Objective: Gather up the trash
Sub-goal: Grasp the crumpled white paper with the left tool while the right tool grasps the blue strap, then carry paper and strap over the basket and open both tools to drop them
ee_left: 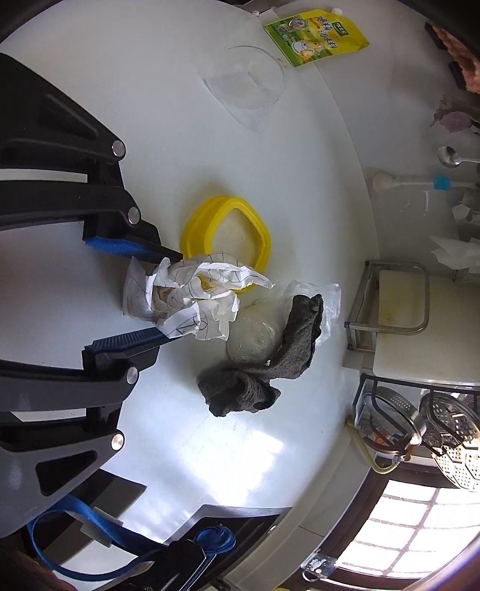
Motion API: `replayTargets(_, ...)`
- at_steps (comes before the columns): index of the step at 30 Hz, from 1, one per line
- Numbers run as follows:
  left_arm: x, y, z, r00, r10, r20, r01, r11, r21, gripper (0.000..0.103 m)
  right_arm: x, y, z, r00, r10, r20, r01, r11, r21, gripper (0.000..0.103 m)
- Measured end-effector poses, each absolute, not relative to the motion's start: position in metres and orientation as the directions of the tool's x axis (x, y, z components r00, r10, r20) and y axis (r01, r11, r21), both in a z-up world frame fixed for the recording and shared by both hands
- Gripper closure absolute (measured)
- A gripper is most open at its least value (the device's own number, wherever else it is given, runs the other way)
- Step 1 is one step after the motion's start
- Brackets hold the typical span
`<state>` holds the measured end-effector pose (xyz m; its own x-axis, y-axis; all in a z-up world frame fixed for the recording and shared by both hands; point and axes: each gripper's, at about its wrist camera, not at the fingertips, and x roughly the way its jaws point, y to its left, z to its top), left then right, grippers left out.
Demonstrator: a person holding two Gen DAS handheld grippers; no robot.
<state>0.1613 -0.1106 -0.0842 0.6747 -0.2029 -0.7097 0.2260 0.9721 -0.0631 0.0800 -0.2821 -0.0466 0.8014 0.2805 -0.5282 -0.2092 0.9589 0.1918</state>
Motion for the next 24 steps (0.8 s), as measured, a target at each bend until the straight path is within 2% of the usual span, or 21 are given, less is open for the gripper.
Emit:
replayTargets(12, 0.121, -0.072, -0.049, 0.731, -0.205, -0.651, 0.206, 0.976, -0.075, 0.072, 0.075, -0.262, -0.037, 0.803, 0.300, -0.515, -0.236, 0.953, 0.189, 0.086)
replayTargets(24, 0.060, -0.035, -0.026, 0.761, -0.195, -0.619, 0.179, 0.980, -0.089, 0.072, 0.031, -0.254, -0.035, 0.793, 0.295, -0.533, -0.240, 0.955, 0.171, 0.086)
